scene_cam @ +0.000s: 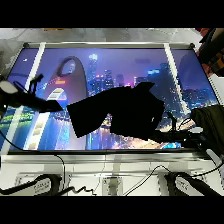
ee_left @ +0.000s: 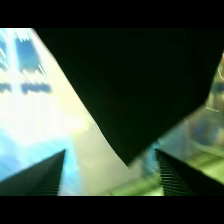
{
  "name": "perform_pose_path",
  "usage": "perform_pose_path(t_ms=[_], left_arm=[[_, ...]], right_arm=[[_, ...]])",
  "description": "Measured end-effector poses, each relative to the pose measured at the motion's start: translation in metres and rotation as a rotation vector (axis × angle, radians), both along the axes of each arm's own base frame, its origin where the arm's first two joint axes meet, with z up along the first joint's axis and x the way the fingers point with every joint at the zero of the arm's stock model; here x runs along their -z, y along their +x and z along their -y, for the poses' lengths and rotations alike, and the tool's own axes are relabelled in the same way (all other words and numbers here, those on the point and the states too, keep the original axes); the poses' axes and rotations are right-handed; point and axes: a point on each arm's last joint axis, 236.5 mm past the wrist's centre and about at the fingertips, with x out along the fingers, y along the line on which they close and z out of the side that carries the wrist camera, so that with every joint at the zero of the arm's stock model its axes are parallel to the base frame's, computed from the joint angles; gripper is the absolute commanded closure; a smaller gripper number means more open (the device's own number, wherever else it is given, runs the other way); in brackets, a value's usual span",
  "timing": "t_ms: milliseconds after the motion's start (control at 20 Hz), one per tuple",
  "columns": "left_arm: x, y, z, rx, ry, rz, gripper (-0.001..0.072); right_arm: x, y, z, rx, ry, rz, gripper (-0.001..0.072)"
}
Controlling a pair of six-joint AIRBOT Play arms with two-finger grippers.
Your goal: Fold the clothes and pants, and hang the long-sleeved shirts on hangers.
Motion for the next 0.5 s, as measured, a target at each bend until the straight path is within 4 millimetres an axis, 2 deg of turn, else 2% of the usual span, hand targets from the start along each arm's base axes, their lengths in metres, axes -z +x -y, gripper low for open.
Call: perform_pose_path(t_ms=[150, 250, 400, 500], left_arm=[[0.041, -0.039, 0.015, -0.04, -0.1, -0.131, 0.0026], [0.062, -0.058, 0.03, -0.058, -0.151, -0.173, 0.0073], [0.09, -0.076, 0.047, -0.088, -0.18, -0.194, 0.0093], [0.1, -0.084, 0.061, -0.095, -0.205, -0.208, 0.0094]], right_arm=[[-0.005, 0.005, 0.001, 0.006, -0.006, 0.039, 0.0688], [-0.007, 0.007, 0.001, 0.006, -0.009, 0.051, 0.0688], [-0.008, 0.008, 0.001, 0.008, -0.009, 0.059, 0.0688], [-0.008, 0.009, 0.002, 0.011, -0.011, 0.063, 0.0688]])
